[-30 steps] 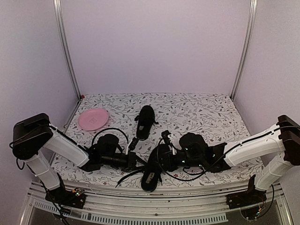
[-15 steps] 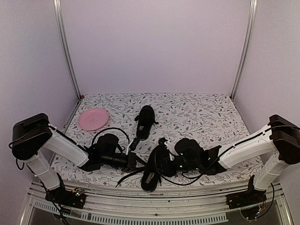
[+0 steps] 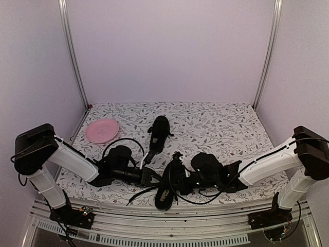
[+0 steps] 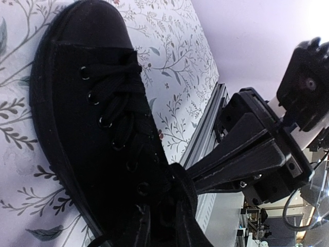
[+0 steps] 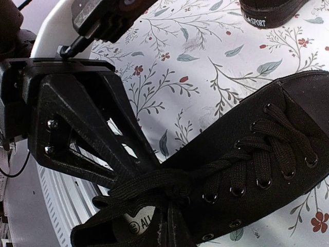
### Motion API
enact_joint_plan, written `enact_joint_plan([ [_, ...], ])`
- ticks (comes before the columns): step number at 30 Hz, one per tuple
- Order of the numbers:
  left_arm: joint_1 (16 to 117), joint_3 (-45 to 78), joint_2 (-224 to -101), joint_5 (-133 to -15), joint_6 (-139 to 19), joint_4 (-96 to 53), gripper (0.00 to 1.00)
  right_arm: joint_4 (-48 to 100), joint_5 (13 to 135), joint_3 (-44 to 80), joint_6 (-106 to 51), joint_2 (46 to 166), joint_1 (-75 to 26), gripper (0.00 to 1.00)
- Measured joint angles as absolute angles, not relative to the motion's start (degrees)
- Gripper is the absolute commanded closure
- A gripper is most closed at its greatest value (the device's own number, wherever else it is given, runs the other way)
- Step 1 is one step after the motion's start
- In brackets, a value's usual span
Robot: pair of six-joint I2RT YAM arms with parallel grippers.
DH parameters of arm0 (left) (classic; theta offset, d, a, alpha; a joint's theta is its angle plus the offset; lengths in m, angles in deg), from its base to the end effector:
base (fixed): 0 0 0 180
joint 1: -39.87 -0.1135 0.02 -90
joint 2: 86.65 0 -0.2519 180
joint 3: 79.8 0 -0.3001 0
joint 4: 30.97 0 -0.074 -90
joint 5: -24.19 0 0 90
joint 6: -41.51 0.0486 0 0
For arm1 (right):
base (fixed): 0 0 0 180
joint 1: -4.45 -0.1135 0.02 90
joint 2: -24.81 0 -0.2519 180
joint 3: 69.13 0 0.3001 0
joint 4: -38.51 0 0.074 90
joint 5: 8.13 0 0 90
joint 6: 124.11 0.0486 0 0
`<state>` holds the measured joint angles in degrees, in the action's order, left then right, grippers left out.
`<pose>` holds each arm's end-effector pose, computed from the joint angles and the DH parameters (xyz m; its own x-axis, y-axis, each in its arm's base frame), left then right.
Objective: Tie the shoes
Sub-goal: Tie the loops with the shoelace on the shoe.
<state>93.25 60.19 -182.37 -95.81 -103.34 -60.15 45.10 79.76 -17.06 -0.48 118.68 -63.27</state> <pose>0.1702 -0.2698 0.0644 -0.9399 0.0776 -0.3325 0.3359 0.3838 -0.8601 0.1352 0.3346 0.0941 -0.7005 -0.2498 -0.6685 -0.6584 0.5878 0.4702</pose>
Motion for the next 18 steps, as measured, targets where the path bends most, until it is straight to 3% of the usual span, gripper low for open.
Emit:
enact_joint_plan([
  [12, 92.6, 58.29, -182.37, -95.83, -97.99, -56.56, 0.84, 45.48, 79.76, -16.62, -0.52, 119.36, -63.31, 0.98],
  [18, 92.55, 57.7, -182.39, -95.97, -95.32, -56.1, 0.79, 45.43, 79.76, -15.99, -0.52, 119.95, -63.31, 0.98],
])
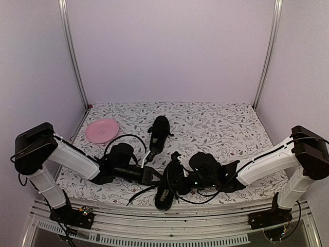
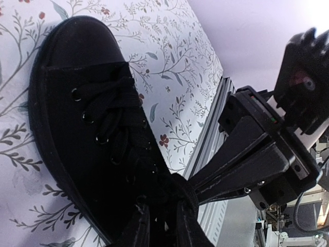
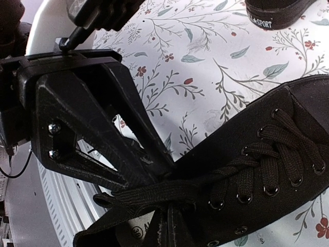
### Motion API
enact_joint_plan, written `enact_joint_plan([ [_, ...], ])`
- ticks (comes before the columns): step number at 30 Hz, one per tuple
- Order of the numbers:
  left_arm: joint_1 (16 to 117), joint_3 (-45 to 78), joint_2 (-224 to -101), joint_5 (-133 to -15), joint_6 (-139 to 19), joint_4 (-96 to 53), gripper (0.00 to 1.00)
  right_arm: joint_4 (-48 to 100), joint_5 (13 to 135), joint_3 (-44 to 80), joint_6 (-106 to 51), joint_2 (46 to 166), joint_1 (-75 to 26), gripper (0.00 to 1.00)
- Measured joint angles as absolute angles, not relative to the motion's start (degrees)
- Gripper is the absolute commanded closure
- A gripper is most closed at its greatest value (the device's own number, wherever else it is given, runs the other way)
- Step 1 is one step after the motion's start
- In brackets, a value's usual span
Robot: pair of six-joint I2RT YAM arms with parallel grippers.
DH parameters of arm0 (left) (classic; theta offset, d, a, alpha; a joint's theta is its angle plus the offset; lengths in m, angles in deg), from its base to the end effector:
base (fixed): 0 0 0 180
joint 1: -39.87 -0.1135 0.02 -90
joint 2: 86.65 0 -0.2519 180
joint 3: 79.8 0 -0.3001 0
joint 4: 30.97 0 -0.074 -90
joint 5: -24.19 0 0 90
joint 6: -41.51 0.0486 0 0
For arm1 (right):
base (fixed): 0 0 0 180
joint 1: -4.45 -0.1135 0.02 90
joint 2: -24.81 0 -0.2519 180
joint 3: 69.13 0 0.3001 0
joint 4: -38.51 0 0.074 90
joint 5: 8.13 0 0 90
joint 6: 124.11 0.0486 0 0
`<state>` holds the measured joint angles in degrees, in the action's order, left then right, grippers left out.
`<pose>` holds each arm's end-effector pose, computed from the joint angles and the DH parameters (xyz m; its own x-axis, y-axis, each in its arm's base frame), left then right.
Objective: Tie the shoes
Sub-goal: Tie the loops with the shoelace on the shoe.
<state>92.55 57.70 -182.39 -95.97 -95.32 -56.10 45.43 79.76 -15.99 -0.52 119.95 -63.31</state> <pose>0.1789 -0.2750 0.0690 -0.8929 0.1311 -0.4308 0.4459 0.3908 -0.8053 0.1368 0.3393 0.0931 -0.6993 -0.2493 -0.6700 -0.6597 0.5861 0.4704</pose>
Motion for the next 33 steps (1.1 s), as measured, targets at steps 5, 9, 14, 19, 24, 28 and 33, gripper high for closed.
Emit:
enact_joint_plan([
  [5, 92.55, 57.44, -182.76, -96.27, -93.73, -55.86, 0.72, 45.48, 79.78, -15.75, -0.52, 120.36, -63.31, 0.98],
  [9, 92.55, 57.44, -182.79, -96.32, -92.79, -55.64, 0.72, 45.5, 79.78, -15.75, -0.5, 120.43, -63.36, 0.98],
  [14, 92.55, 57.44, -182.79, -96.67, -92.0, -55.73, 0.71, 45.52, 79.8, -15.75, -0.48, 120.45, -63.36, 0.98],
  [19, 92.55, 57.42, -182.79, -96.69, -90.97, -55.8, 0.61, 45.52, 79.8, -15.75, -0.48, 120.45, -63.36, 0.98],
  [24, 92.55, 57.2, -182.79, -96.67, -90.05, -55.75, 0.64, 45.52, 79.78, -15.75, -0.46, 120.47, -63.36, 0.98],
  [28, 92.55, 57.15, -182.79, -96.4, -88.96, -55.53, 0.74, 45.52, 79.78, -15.75, -0.46, 120.47, -63.36, 0.98],
  [33, 92.53, 56.78, -182.79, -95.29, -87.28, -54.38, 0.81, 45.56, 79.78, -15.75, -0.46, 120.56, -63.36, 0.98],
])
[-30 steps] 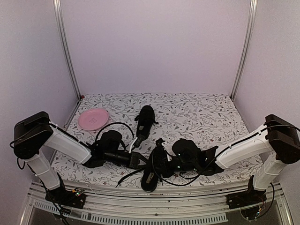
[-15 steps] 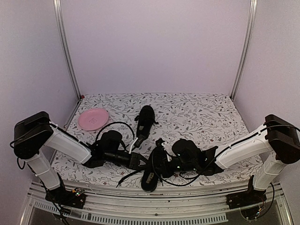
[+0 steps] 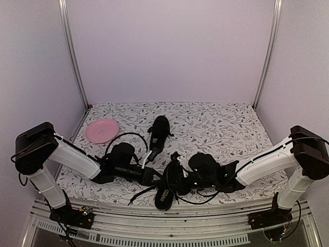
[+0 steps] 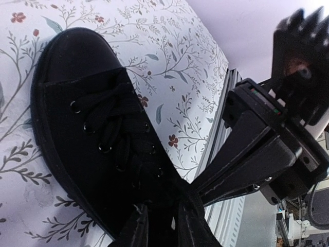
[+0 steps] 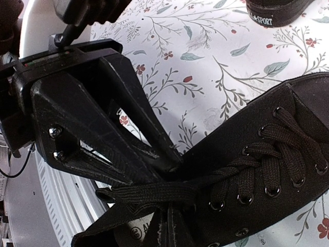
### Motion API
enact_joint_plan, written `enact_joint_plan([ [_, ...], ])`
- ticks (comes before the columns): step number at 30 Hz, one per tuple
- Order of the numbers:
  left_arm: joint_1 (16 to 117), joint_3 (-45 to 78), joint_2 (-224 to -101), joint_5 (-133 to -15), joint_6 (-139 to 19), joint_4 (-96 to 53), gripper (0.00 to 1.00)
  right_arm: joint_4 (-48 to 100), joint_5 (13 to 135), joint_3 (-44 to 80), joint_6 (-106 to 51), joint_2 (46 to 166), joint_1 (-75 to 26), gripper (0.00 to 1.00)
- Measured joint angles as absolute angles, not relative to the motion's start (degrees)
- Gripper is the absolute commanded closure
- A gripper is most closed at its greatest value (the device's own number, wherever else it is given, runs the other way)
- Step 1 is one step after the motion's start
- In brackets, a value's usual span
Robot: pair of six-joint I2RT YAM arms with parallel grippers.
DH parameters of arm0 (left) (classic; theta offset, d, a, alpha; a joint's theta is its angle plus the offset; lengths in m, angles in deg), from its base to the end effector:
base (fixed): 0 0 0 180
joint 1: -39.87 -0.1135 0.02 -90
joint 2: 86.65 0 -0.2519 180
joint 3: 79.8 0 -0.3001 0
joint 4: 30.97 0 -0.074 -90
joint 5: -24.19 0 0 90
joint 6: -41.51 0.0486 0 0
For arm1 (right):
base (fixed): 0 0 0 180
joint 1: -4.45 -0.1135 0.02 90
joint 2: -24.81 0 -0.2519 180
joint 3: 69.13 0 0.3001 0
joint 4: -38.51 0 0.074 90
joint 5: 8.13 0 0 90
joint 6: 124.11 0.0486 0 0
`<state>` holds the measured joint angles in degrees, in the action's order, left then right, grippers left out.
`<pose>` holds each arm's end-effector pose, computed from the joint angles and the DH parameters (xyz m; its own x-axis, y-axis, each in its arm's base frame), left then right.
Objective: Tie the shoes
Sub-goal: Tie the loops with the shoelace on the shoe.
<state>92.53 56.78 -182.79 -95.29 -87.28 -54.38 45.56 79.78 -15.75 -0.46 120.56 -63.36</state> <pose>0.1812 -0.2770 0.0682 -0.8281 0.1863 -0.5287 0.5563 0.3895 -0.7340 0.1370 0.3405 0.0910 -0.7007 -0.2518 -0.6675 -0.6586 0.5879 0.4697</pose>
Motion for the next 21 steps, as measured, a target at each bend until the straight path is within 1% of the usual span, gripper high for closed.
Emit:
enact_joint_plan([
  [5, 92.51, 56.65, -182.79, -95.03, -86.16, -54.09, 0.81, 45.59, 79.78, -15.75, -0.44, 120.62, -63.38, 0.98],
  [12, 92.51, 56.65, -182.79, -96.56, -85.97, -54.57, 0.75, 45.78, 79.78, -15.75, -0.41, 120.78, -63.38, 0.98],
  [21, 92.51, 56.63, -183.7, -99.24, -85.99, -56.65, 0.73, 45.83, 79.78, -15.75, -0.22, 120.8, -63.38, 0.98],
])
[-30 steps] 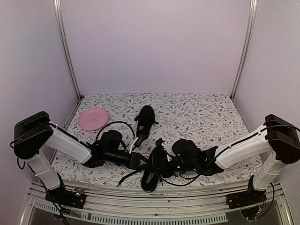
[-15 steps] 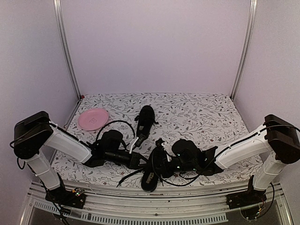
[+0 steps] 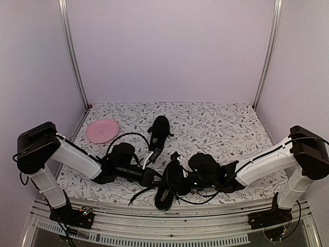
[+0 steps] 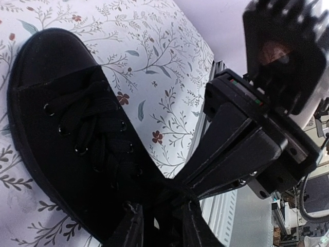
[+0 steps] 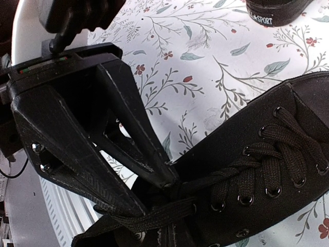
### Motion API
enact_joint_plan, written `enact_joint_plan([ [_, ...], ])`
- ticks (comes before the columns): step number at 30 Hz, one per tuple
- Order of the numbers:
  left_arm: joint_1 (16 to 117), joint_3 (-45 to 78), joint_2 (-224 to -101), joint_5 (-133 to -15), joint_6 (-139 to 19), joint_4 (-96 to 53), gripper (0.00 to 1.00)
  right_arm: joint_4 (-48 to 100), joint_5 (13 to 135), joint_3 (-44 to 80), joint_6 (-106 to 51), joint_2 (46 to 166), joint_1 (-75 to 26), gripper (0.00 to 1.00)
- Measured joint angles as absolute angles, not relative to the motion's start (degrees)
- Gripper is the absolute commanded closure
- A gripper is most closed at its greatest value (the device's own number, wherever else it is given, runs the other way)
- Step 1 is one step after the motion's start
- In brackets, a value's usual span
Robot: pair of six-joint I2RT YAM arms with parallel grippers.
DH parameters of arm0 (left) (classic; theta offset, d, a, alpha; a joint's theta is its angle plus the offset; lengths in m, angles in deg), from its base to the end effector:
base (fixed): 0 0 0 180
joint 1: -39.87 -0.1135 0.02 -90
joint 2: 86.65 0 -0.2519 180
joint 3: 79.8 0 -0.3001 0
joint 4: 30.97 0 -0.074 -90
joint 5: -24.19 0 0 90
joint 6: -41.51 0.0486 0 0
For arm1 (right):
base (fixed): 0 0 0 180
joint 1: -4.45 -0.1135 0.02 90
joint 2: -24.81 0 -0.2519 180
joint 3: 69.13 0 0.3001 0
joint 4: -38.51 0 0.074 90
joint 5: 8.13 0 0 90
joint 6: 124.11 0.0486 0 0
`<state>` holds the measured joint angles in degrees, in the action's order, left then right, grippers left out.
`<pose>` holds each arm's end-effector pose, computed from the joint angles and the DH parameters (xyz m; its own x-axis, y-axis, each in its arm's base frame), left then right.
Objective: Tie the shoes
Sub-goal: Tie the loops with the shoelace on the shoe.
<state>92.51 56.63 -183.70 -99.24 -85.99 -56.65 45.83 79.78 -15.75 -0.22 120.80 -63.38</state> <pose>0.1795 -0.2792 0.0689 -0.8084 0.2216 -0.5454 0.5886 0.3201 -0.7423 0.1369 0.3407 0.0900 -0.7033 -0.2492 -0.6658 -0.6560 0.5885 0.4726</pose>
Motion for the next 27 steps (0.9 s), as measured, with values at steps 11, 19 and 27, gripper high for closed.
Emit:
enact_joint_plan([
  [11, 92.51, 56.63, -185.61, -100.34, -86.29, -58.29, 0.83, 45.63, 79.78, -15.75, -0.17, 120.8, -63.38, 0.98],
  [19, 92.44, 56.61, -187.0, -101.32, -87.28, -59.67, 1.0, 44.73, 79.82, -15.75, 0.0, 120.8, -63.38, 0.98],
  [27, 92.36, 56.61, -186.87, -101.23, -90.18, -59.88, 1.0, 44.23, 81.07, -15.82, 0.42, 120.25, -63.38, 0.8],
])
